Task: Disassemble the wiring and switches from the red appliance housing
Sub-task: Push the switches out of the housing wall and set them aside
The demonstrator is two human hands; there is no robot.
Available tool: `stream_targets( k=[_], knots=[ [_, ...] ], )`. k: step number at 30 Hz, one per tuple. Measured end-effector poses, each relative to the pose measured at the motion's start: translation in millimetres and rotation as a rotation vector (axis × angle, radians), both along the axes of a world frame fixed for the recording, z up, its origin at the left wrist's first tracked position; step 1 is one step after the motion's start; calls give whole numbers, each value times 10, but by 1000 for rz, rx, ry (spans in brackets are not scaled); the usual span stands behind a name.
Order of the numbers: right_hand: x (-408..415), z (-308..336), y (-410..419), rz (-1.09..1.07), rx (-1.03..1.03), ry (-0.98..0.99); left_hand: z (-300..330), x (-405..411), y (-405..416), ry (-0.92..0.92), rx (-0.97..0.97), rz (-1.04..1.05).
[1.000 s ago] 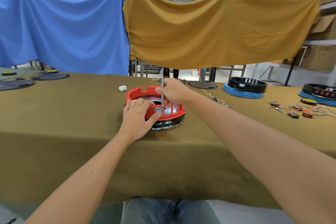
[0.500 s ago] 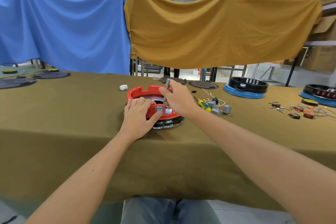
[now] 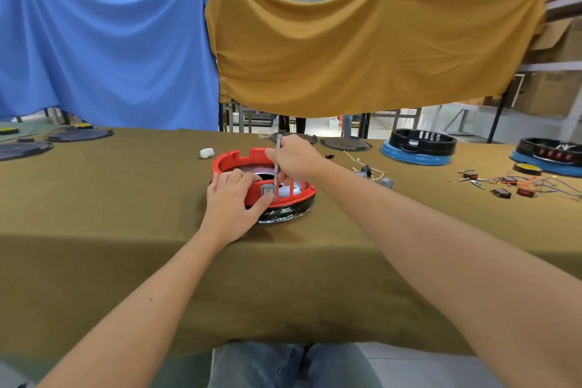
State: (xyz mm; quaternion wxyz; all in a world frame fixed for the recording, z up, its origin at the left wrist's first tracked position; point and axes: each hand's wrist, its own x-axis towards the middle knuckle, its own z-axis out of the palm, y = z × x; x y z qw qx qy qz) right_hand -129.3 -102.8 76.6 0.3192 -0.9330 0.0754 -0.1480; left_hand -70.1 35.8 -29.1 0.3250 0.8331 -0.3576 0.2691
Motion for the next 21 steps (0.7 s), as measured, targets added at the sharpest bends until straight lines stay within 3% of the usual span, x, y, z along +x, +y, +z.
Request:
stream_targets(
  k=[4,11,21],
  knots=[
    [12,-60,37,-56,-36,-39,9,-4,0,2,-7,-5],
    [-13,-411,47,-166,27,-318,-13,30,-4,2,-24,-16],
    [69,-191,22,-147,-37,-111,-51,91,-27,-17,-49,2]
  ],
)
